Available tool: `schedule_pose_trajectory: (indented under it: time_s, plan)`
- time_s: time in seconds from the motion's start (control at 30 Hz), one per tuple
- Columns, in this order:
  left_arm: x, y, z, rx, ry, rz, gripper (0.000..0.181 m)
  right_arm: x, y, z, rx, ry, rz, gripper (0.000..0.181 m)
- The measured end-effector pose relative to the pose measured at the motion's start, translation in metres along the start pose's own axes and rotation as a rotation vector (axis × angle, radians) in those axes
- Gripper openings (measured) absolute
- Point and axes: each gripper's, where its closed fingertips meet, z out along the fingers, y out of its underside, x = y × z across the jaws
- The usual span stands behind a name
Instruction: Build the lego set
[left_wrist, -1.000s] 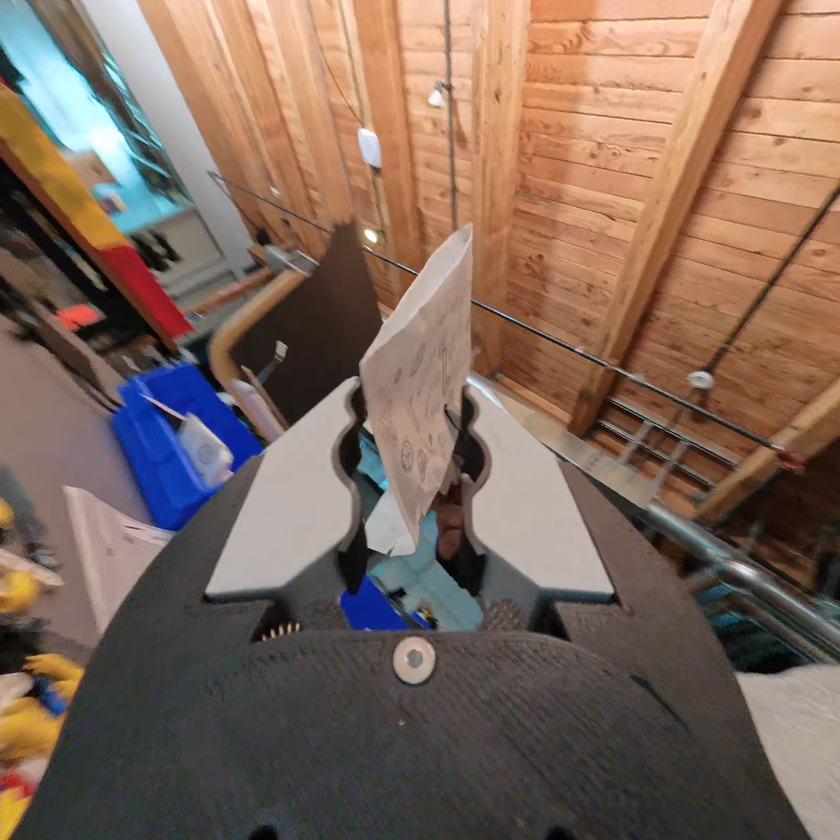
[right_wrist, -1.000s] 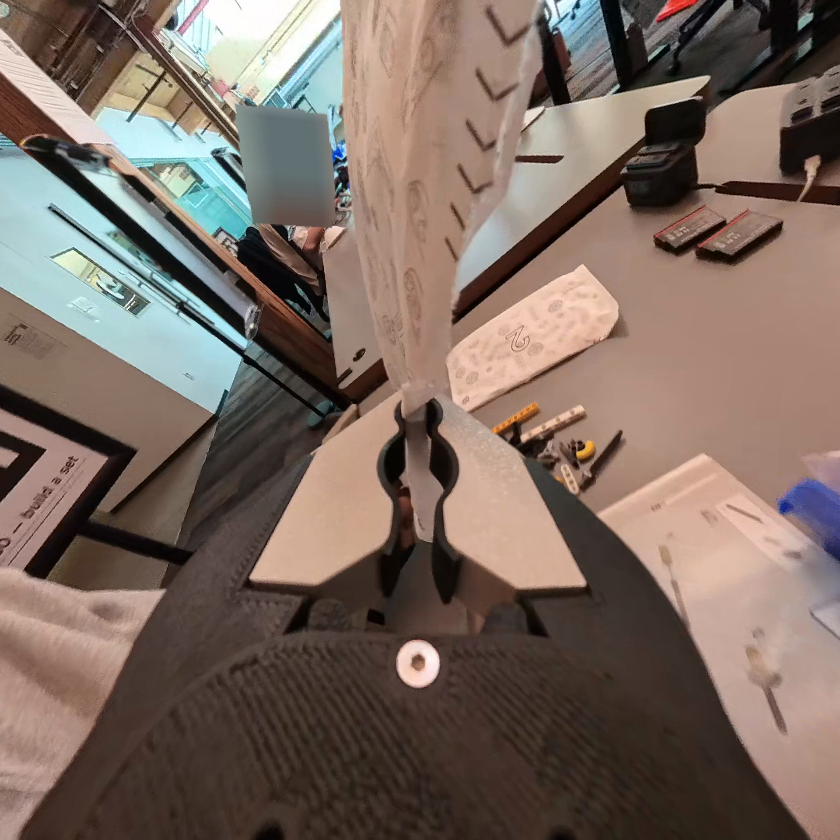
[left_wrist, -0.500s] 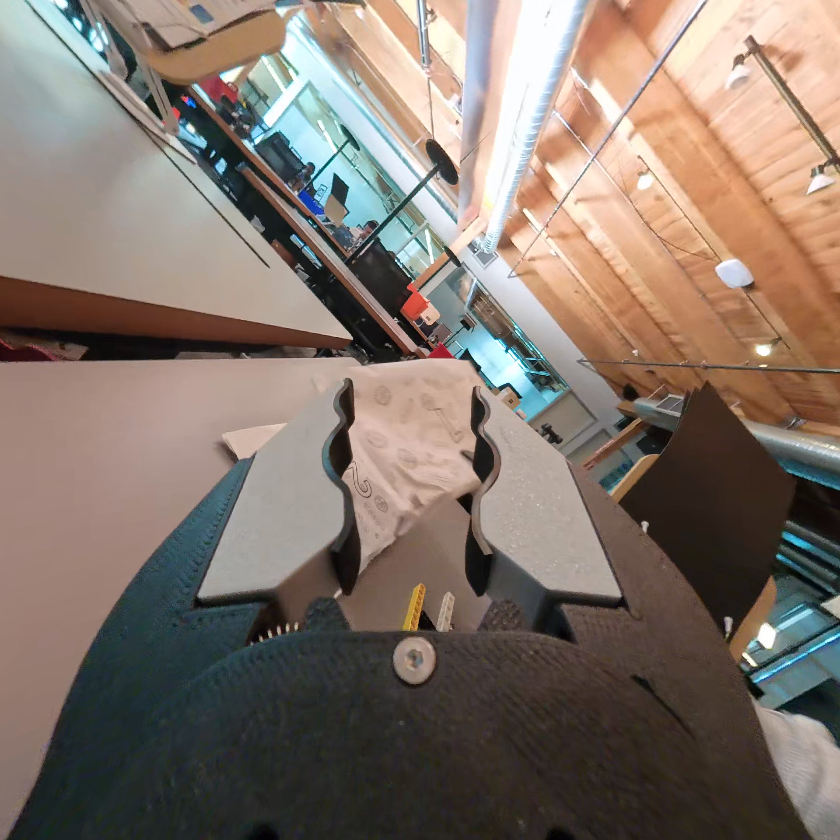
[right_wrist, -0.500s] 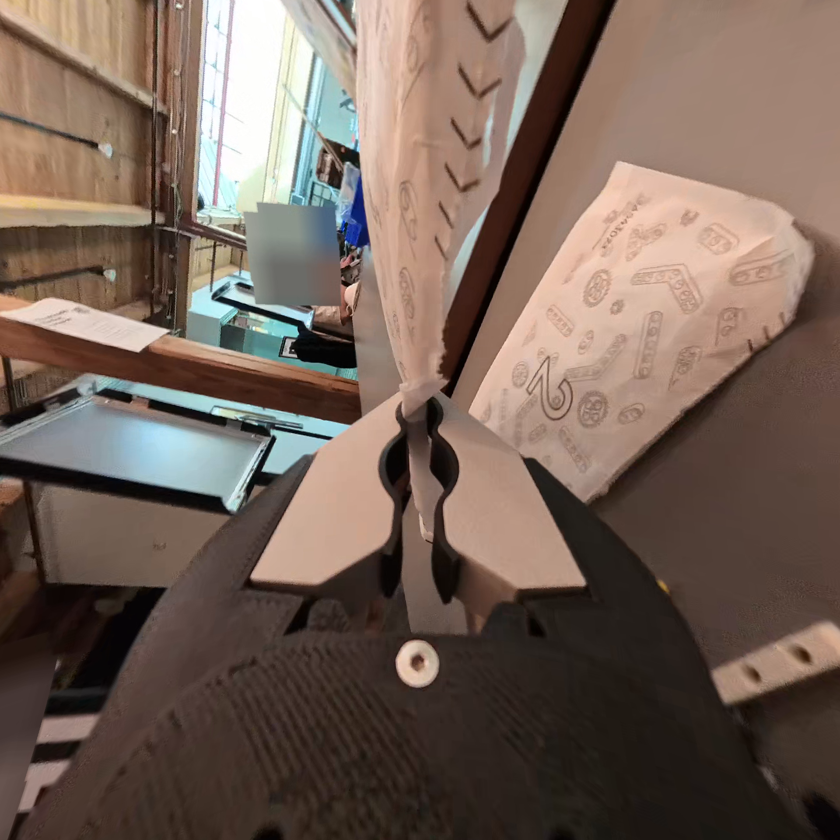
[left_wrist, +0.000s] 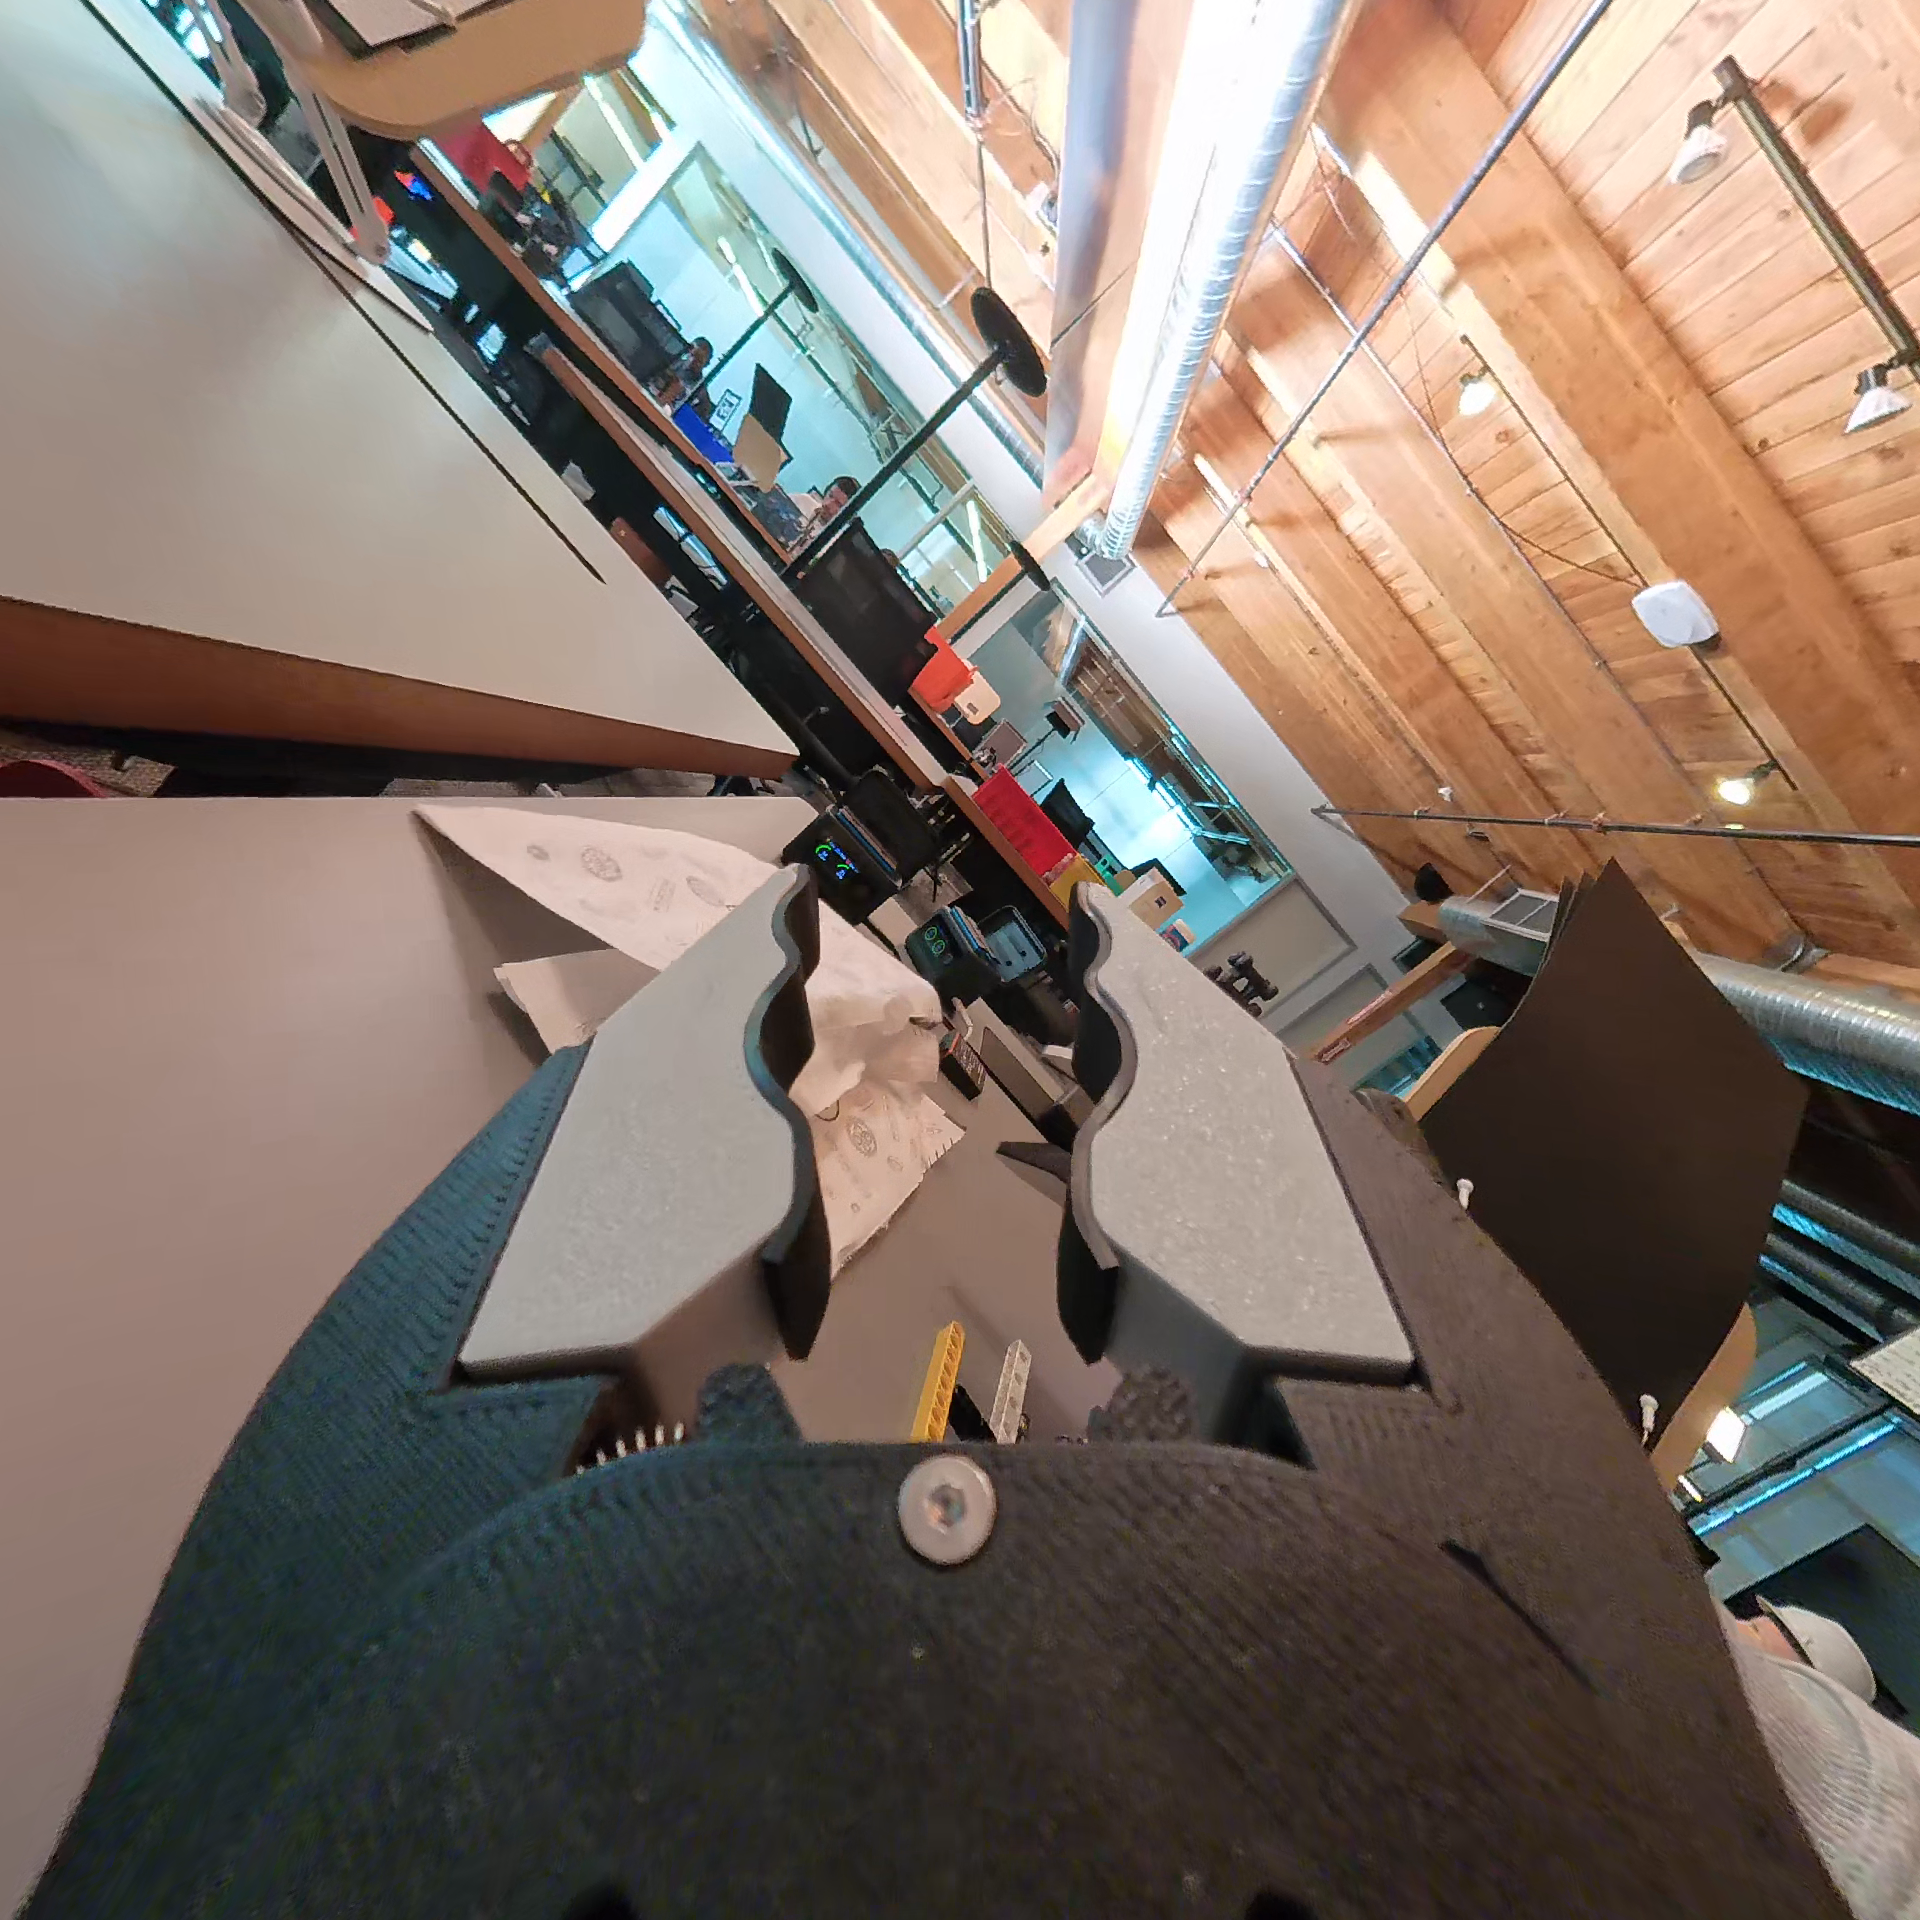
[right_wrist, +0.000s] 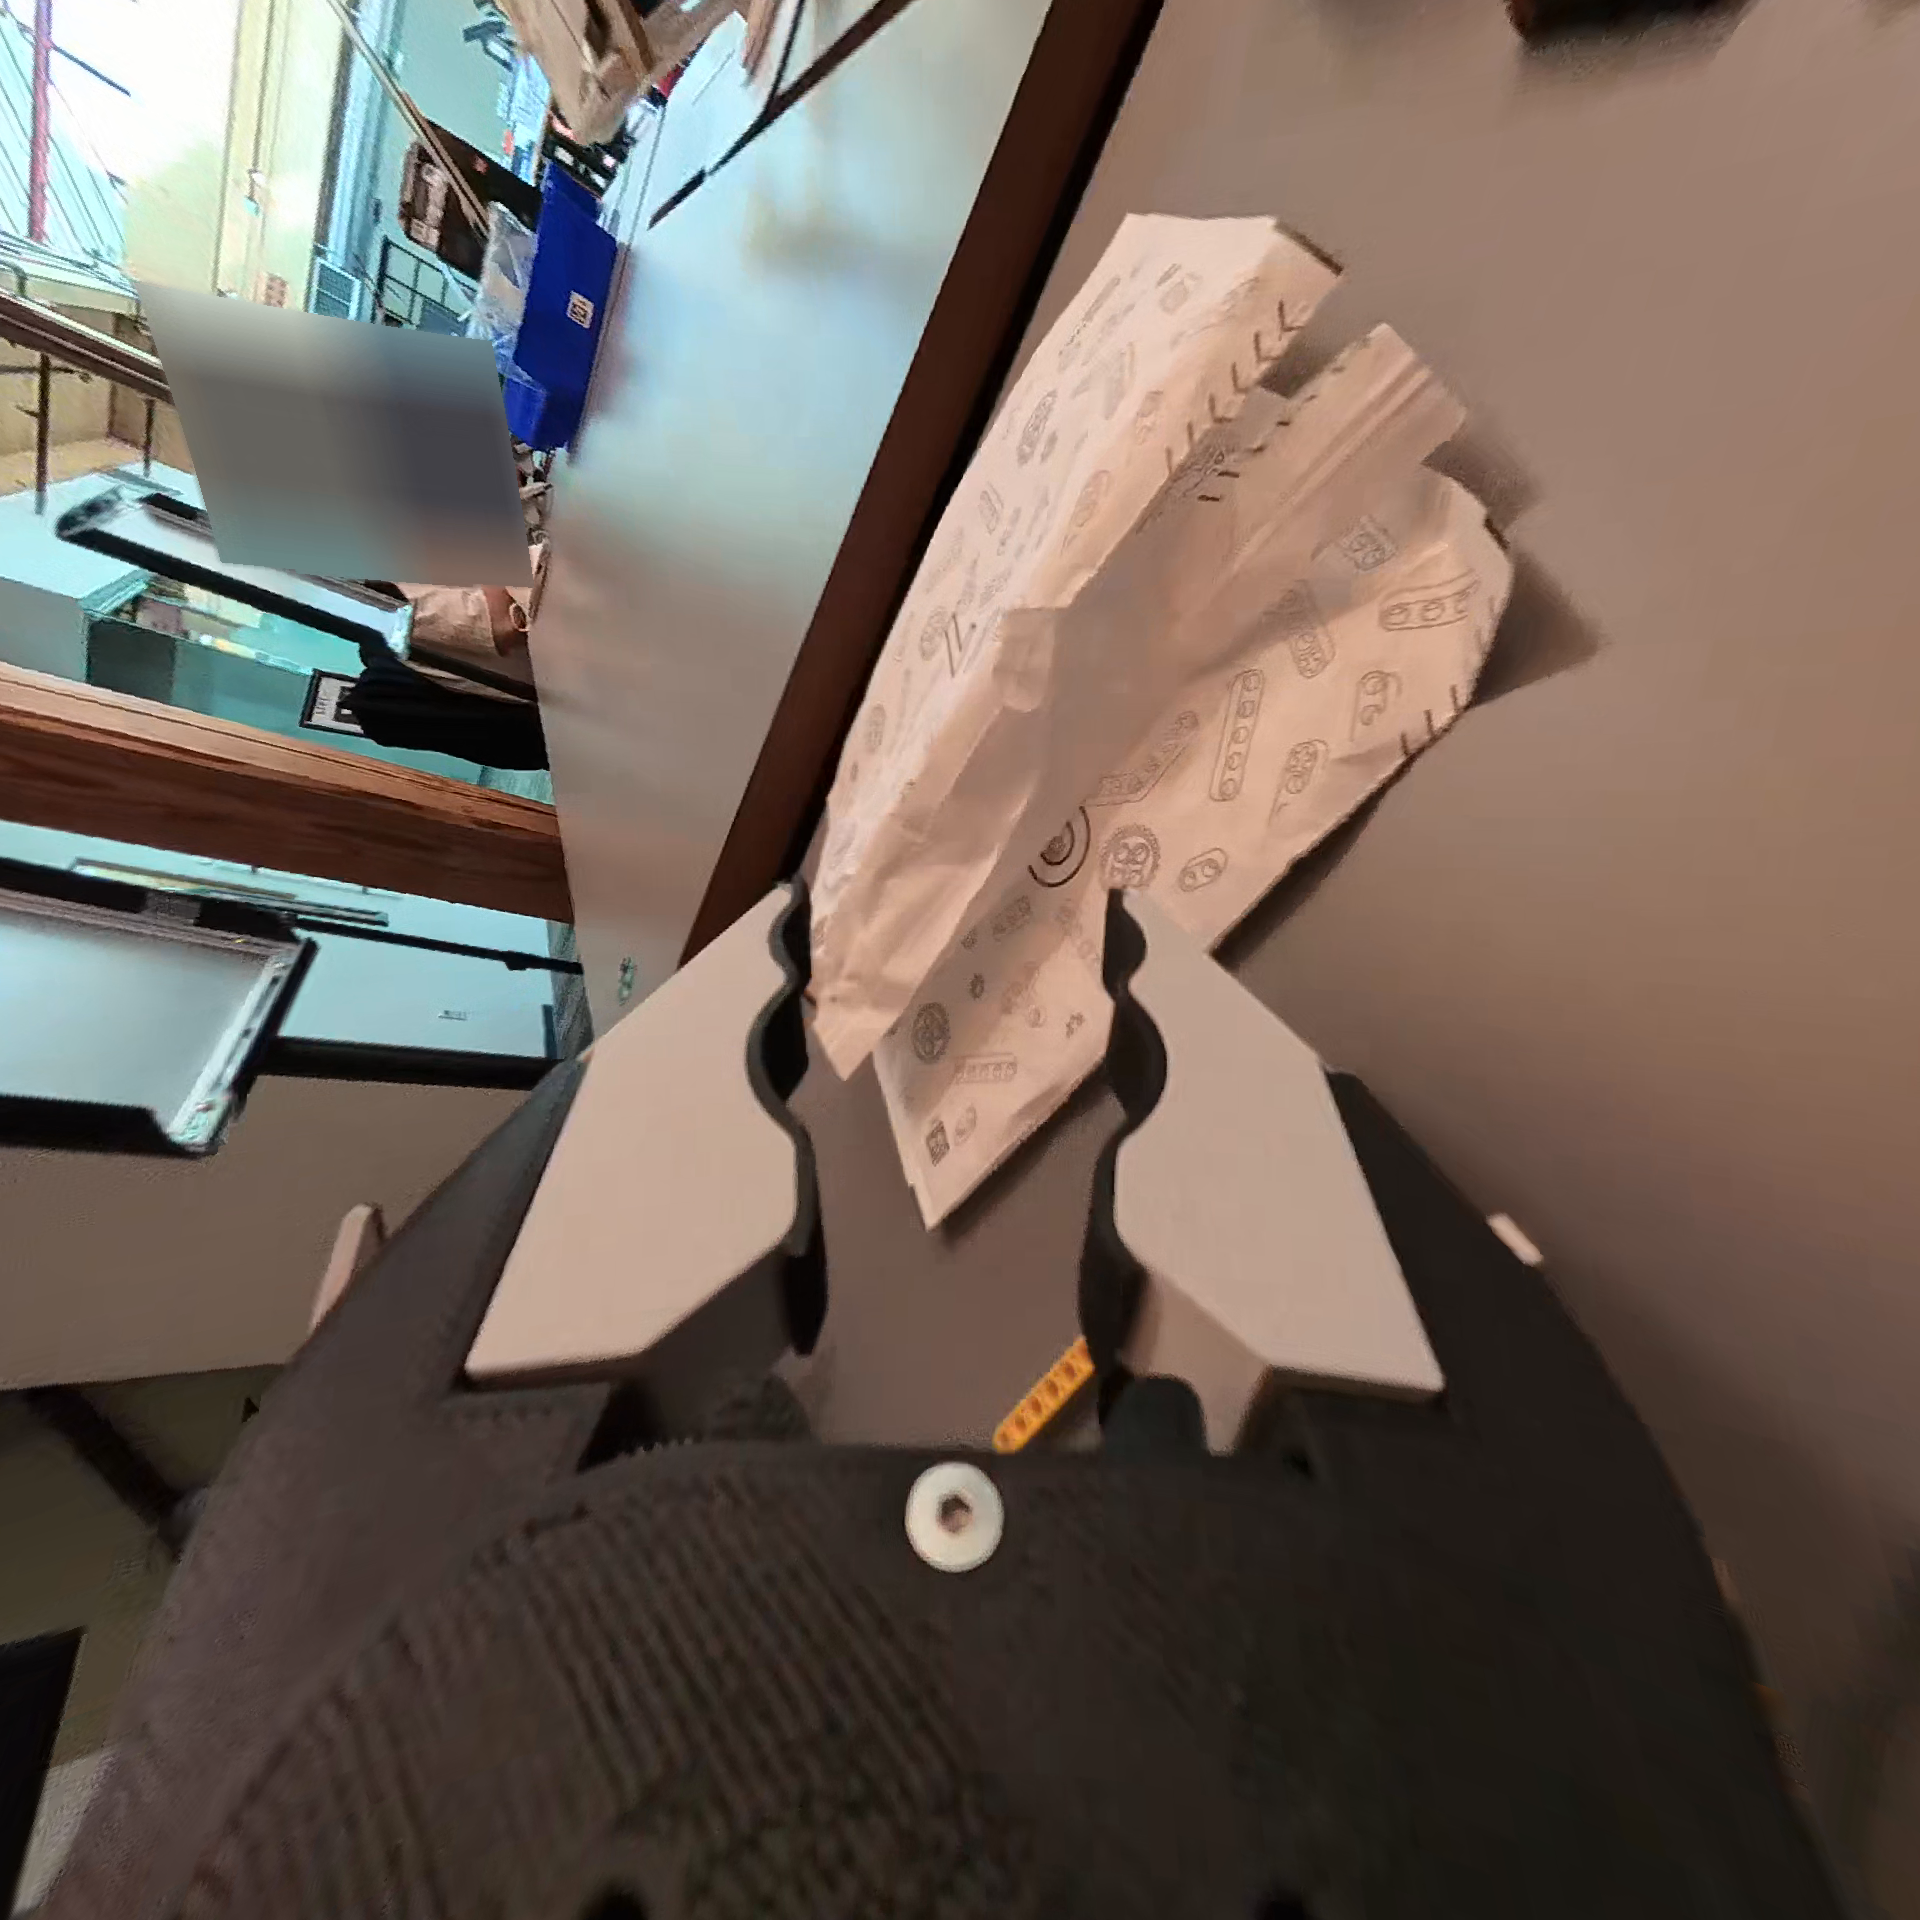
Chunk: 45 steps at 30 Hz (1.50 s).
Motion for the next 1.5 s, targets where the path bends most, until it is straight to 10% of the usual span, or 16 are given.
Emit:
schedule_pose_trajectory:
  time_s: [0.23,0.57,0.83,0.97,1.27,1.5]
  plan:
    - [0.003,0.007,-0.001,-0.007,-0.008,0.01,0.043,-0.015,0.0,-0.033,0.007,0.002,-0.194,0.049]
    - [-0.02,-0.009,-0.01,0.058,-0.081,-0.053,0.042,-0.041,0.05,0.027,-0.239,0.248,-1.368,0.061]
    - [-0.027,-0.012,-0.011,0.065,-0.076,-0.12,0.041,-0.038,0.085,0.072,-0.283,0.341,-1.615,0.066]
    - [-0.028,-0.013,-0.01,0.063,-0.071,-0.138,0.041,-0.037,0.069,0.075,-0.246,0.385,-1.636,0.007]
    - [-0.025,-0.009,-0.009,0.053,-0.063,-0.138,0.041,-0.099,-0.014,0.02,-0.054,0.41,-1.691,0.0]
    - [-0.023,-0.008,-0.009,0.052,-0.062,-0.123,0.04,-0.083,0.041,-0.006,-0.196,0.353,-1.733,0.0]
